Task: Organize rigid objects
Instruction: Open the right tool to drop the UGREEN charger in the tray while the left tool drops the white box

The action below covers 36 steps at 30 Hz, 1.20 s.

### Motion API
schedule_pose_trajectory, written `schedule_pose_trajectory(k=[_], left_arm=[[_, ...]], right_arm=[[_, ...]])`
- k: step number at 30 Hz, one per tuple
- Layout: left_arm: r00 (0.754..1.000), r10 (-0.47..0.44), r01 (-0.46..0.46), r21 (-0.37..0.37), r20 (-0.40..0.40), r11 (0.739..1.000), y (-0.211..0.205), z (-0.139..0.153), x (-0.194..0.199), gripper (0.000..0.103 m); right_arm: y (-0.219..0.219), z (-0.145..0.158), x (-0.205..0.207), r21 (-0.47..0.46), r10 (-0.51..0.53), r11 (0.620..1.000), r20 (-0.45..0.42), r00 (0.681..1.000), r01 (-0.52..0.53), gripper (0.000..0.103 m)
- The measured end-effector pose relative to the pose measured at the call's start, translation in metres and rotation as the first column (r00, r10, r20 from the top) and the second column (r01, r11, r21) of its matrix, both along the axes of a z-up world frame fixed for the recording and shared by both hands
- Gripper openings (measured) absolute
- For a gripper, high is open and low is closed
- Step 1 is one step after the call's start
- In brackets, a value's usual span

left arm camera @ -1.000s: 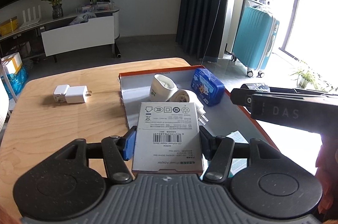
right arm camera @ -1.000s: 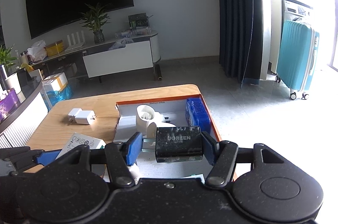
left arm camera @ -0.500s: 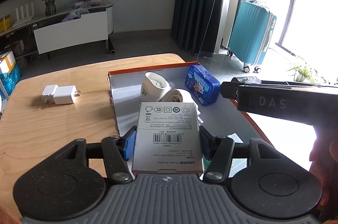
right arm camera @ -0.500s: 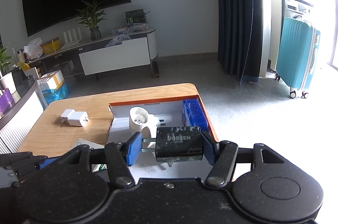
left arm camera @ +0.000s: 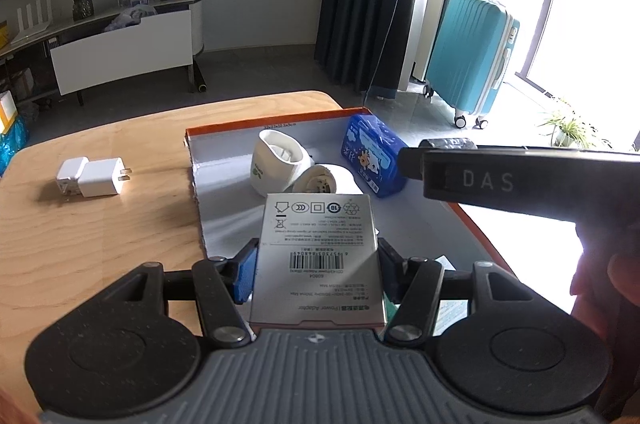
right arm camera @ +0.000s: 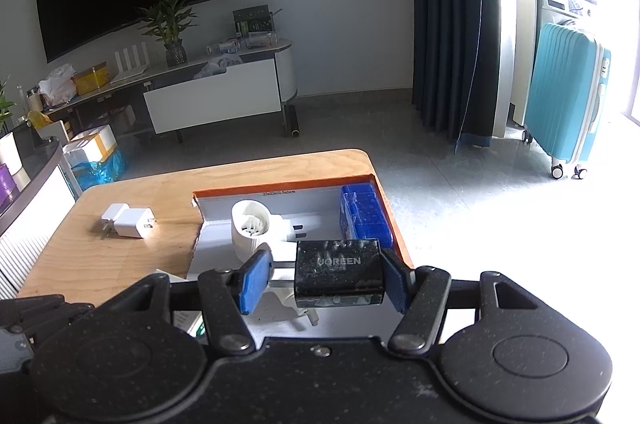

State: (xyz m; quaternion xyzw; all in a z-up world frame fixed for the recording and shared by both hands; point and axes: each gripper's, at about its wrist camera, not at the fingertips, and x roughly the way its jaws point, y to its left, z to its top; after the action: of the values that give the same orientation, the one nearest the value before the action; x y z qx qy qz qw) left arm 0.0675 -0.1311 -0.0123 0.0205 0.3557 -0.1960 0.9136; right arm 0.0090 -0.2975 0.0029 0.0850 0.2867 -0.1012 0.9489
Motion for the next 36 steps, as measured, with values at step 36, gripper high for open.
schedule_pose_trajectory(k=[36], left_arm=[[0.992,-0.123,0.12,-0.061,-0.04,0.991,-0.027,-0.003,0.018,0.077]], right_arm=[[-0.013,0.014,0.018,-0.011,-0.076,0.997,0.036,0.996,0.076,0.077]])
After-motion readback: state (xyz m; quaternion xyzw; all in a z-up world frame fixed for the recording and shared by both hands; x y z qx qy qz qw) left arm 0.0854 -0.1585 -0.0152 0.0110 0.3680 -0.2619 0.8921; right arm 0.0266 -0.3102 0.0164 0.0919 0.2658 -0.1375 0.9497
